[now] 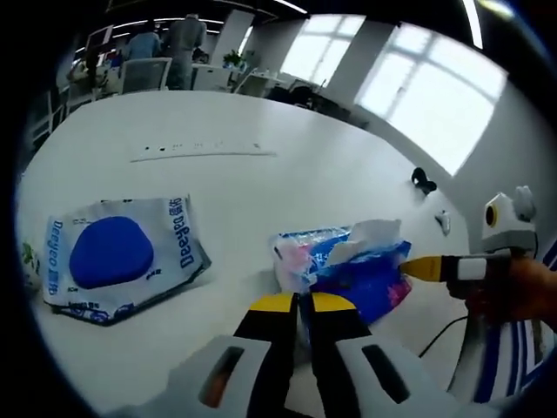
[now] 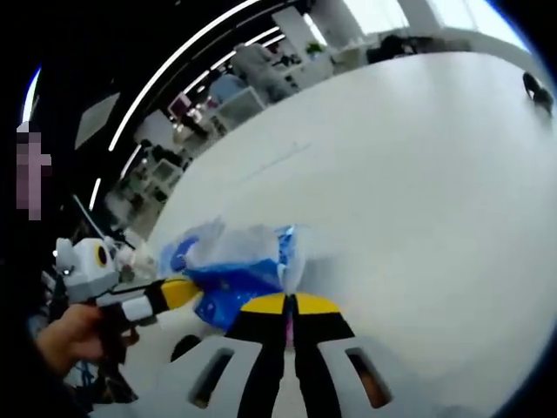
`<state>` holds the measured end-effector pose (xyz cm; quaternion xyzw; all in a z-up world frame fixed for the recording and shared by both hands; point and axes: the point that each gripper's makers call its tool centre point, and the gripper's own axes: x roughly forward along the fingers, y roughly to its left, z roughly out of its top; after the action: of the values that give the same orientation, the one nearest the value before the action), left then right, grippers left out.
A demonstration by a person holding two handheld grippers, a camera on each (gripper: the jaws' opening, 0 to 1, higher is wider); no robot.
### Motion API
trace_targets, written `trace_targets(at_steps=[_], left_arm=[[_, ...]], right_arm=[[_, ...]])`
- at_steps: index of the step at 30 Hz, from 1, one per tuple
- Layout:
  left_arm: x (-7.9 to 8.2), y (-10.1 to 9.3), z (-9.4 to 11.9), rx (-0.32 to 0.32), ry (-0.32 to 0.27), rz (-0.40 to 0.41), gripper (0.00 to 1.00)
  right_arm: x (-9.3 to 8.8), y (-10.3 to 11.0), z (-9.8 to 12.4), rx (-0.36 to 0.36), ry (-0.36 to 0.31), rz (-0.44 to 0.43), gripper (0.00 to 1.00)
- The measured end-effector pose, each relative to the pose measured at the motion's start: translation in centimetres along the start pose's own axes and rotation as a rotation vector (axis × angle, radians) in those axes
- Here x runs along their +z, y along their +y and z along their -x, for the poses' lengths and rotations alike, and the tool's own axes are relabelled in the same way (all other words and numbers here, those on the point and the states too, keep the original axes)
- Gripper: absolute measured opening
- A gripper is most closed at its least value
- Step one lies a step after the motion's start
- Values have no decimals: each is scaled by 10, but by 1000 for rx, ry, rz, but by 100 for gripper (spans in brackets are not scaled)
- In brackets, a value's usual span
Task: Arrange the tabletop items into an orderly group along one side of the table until the central work area is clear of visible clutter.
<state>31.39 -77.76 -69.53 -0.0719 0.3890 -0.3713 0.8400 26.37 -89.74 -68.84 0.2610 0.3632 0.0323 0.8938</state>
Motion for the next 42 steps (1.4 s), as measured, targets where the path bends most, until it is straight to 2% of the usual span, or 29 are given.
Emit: trace_targets(at_steps=[5, 13, 26, 32, 37, 42], left_arm=[[8, 8, -7, 12, -5, 29, 2], [27, 31, -16, 60, -28, 114, 2], [37, 61, -35, 92, -29, 179, 3], [44, 68, -42, 103, -30, 199, 3], [48, 74, -45, 121, -29, 217, 3], [48, 72, -45, 127, -21, 213, 4]], right_arm=[[9, 0, -10, 2, 11, 12, 0], [20, 8, -34, 19, 37, 47, 0], [36, 9, -72, 28, 37, 17, 0], [43, 6, -87, 17, 33, -4, 0], [48, 8, -96, 15, 37, 11, 0], [49, 4, -102, 5, 47, 13, 0]])
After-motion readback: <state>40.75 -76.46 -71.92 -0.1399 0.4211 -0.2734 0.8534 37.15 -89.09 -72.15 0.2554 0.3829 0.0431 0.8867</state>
